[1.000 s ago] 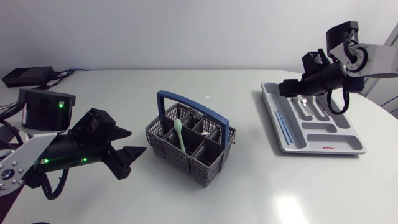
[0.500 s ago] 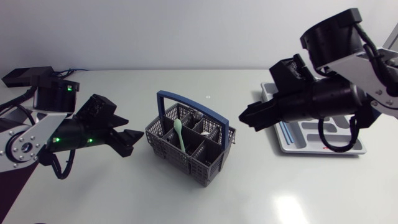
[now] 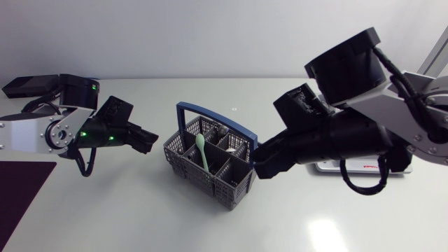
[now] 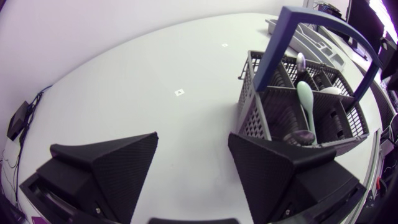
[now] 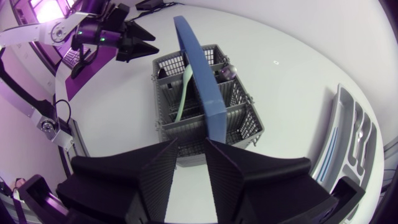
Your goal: Unload the cutlery basket into the drawer organizer.
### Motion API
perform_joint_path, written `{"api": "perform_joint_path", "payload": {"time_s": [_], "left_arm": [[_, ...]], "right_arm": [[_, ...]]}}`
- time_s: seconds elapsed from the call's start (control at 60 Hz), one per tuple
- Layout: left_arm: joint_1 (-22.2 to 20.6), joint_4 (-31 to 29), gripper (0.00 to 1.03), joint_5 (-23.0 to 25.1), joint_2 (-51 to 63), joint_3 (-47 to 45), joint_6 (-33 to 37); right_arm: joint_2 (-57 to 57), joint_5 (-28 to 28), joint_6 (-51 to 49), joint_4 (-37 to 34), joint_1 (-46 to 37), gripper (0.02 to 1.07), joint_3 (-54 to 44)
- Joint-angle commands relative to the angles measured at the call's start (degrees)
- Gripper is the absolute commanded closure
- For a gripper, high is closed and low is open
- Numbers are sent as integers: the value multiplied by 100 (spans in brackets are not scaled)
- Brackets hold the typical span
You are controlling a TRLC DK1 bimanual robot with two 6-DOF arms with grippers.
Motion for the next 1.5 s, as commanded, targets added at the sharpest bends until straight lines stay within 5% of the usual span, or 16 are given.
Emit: {"api": "perform_joint_path", "payload": {"time_s": [0.0, 0.35, 1.017, 1.267, 1.483], "left_arm": [[48, 56, 24, -3, 397, 260, -141], [-286, -32, 24, 304, 459, 120, 35], [-770, -243, 24, 366, -324, -539, 228], [-690, -384, 24, 366, -745, -662, 272], [-849, -498, 23, 366, -1387, -891, 281]], "right_arm": [[-25, -24, -32, 110, 158, 80, -202], [388, 442, -481, 813, -124, 80, -483], [2181, 275, -1518, 1376, -1310, 80, 642], [2023, 214, -1395, 1349, -1152, 79, 598], [1320, 390, -885, 936, -335, 64, 607]]}}
